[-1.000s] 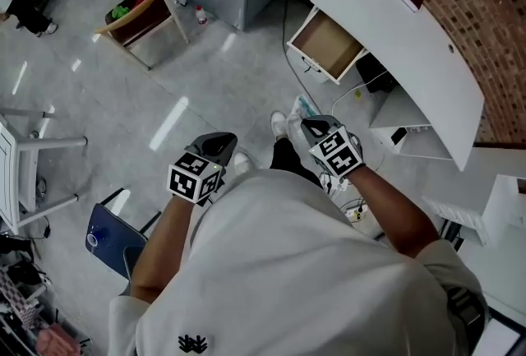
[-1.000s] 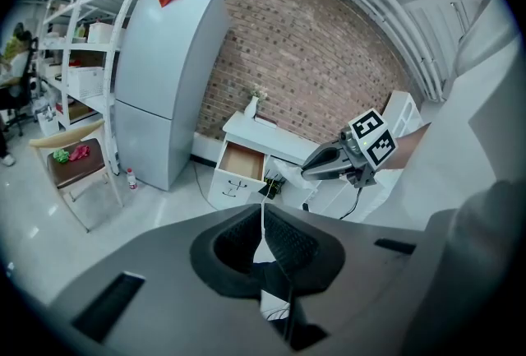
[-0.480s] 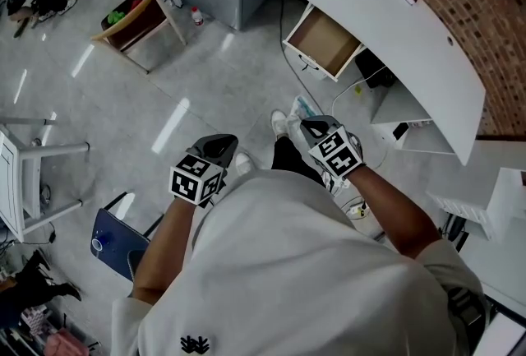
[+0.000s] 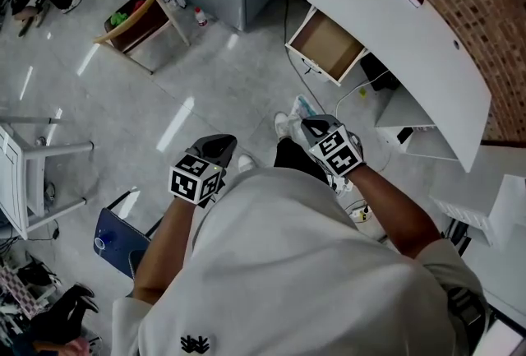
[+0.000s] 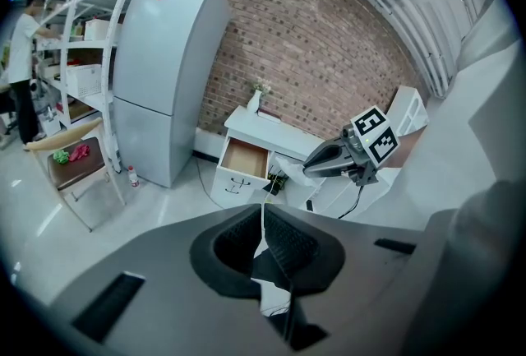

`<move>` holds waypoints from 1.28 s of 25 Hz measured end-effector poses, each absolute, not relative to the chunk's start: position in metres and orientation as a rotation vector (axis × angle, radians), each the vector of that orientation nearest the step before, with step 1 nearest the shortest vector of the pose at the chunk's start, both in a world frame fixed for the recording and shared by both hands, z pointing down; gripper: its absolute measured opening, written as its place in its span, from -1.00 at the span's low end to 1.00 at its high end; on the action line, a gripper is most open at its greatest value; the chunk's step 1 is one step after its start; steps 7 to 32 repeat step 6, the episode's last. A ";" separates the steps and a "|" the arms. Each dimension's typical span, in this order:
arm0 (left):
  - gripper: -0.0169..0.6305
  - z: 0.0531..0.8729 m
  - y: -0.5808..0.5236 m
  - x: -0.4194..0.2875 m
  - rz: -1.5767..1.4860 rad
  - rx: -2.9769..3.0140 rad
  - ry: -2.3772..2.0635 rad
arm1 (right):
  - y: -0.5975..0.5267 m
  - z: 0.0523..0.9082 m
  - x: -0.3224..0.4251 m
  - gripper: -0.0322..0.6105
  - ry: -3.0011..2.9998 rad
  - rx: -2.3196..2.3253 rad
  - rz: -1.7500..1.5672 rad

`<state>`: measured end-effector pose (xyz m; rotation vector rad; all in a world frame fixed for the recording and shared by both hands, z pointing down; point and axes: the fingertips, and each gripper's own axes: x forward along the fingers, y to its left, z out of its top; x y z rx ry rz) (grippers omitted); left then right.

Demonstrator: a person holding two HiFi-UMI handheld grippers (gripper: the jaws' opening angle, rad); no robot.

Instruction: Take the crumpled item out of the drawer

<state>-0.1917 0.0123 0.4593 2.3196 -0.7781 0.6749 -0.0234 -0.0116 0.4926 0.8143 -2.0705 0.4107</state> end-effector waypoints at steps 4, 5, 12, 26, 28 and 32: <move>-0.87 0.455 -0.013 -0.181 0.670 2.319 -0.791 | -0.036 0.490 -0.012 -0.81 -2.073 0.811 0.406; -0.87 0.454 -0.021 -0.176 0.669 2.321 -0.793 | -0.043 0.490 -0.007 -0.81 -2.073 0.811 0.405; -0.87 0.453 -0.028 -0.171 0.669 2.323 -0.794 | -0.050 0.489 -0.003 -0.81 -2.072 0.812 0.404; -0.87 0.453 -0.028 -0.171 0.669 2.323 -0.794 | -0.050 0.489 -0.003 -0.81 -2.072 0.812 0.404; -0.87 0.453 -0.028 -0.171 0.669 2.323 -0.794 | -0.050 0.489 -0.003 -0.81 -2.072 0.812 0.404; -0.87 0.453 -0.028 -0.171 0.669 2.323 -0.794 | -0.050 0.489 -0.003 -0.81 -2.072 0.812 0.404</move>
